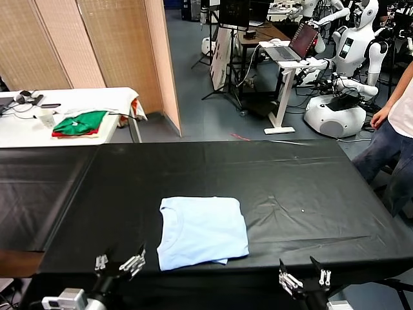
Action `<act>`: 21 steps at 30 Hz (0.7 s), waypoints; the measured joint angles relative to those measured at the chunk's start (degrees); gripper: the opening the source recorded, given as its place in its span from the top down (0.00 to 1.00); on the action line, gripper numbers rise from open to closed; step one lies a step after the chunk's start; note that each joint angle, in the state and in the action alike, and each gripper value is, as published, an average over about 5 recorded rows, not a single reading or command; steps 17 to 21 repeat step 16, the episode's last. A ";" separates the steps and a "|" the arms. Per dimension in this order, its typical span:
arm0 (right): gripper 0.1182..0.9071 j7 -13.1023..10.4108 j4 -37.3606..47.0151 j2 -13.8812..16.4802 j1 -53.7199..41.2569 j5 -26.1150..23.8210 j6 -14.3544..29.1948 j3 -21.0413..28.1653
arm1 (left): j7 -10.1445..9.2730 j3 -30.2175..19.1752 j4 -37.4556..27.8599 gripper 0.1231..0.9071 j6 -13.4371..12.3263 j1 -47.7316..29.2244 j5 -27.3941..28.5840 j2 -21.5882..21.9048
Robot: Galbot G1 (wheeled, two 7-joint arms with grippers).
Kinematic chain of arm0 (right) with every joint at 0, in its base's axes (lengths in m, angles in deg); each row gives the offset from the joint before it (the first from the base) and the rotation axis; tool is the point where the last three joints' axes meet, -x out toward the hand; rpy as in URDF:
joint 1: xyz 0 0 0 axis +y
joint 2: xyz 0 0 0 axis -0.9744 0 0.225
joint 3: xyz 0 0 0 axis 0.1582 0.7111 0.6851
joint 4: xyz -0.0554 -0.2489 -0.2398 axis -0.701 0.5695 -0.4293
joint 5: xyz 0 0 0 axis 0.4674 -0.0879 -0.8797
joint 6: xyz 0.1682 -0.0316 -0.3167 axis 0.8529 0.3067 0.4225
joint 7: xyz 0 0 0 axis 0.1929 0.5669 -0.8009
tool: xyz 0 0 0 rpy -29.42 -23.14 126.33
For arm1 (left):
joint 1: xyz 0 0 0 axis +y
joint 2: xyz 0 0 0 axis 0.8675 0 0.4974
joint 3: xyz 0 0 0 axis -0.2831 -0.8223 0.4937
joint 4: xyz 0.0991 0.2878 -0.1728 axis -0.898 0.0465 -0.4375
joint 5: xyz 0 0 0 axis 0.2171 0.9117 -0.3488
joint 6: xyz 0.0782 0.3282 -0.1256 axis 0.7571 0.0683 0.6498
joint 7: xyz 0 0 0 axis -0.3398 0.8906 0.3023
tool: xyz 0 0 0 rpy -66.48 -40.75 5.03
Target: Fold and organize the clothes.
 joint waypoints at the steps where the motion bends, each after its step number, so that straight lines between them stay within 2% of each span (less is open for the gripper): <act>1: 0.00 -0.09 -0.05 -0.02 0.23 0.07 -0.28 0.01 | 0.02 0.08 0.00 0.00 0.03 0.16 0.04 0.03; 21: 0.00 -0.18 -0.28 -0.09 1.10 0.20 -0.66 0.07 | 0.31 0.59 0.04 0.00 0.72 0.35 -0.03 0.53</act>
